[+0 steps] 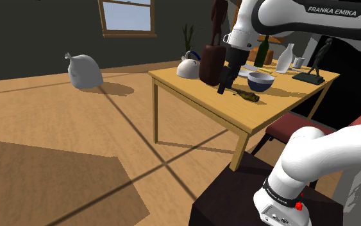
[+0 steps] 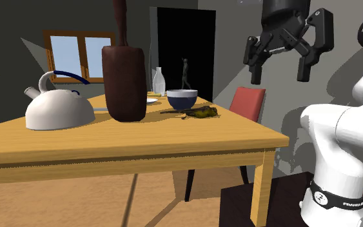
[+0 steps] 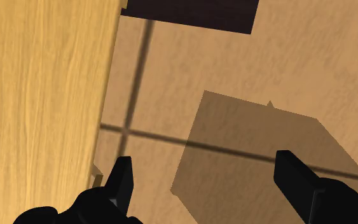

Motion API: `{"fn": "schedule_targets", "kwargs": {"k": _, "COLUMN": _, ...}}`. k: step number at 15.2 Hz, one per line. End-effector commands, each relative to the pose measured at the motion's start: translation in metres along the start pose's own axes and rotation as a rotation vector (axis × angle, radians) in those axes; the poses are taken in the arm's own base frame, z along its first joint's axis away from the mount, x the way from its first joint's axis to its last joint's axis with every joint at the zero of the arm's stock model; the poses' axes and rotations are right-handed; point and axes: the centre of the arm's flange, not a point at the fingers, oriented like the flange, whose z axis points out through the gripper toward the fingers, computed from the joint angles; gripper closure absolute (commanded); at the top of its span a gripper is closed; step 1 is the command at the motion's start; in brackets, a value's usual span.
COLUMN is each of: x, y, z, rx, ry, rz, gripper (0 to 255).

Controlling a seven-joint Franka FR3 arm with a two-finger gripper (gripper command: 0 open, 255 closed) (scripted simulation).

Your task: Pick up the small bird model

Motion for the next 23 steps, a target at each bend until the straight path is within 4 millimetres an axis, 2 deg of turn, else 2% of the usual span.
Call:
{"fn": "schedule_targets", "kwargs": {"k": 1, "x": 0.0, "y": 0.0, "z": 0.0, "rx": 0.0, "ry": 0.0, "rz": 0.0, "gripper": 0}}
{"fn": "schedule_targets", "kwargs": {"k": 12, "x": 0.015, "y": 0.146, "z": 0.022, "rx": 0.014, "ry": -0.075, "rz": 0.046, "gripper": 0}}
{"fn": "schedule_targets", "kwargs": {"k": 23, "x": 0.022, "y": 0.292, "z": 0.048, "rx": 0.027, "ry": -0.15, "rz": 0.093, "gripper": 0}}
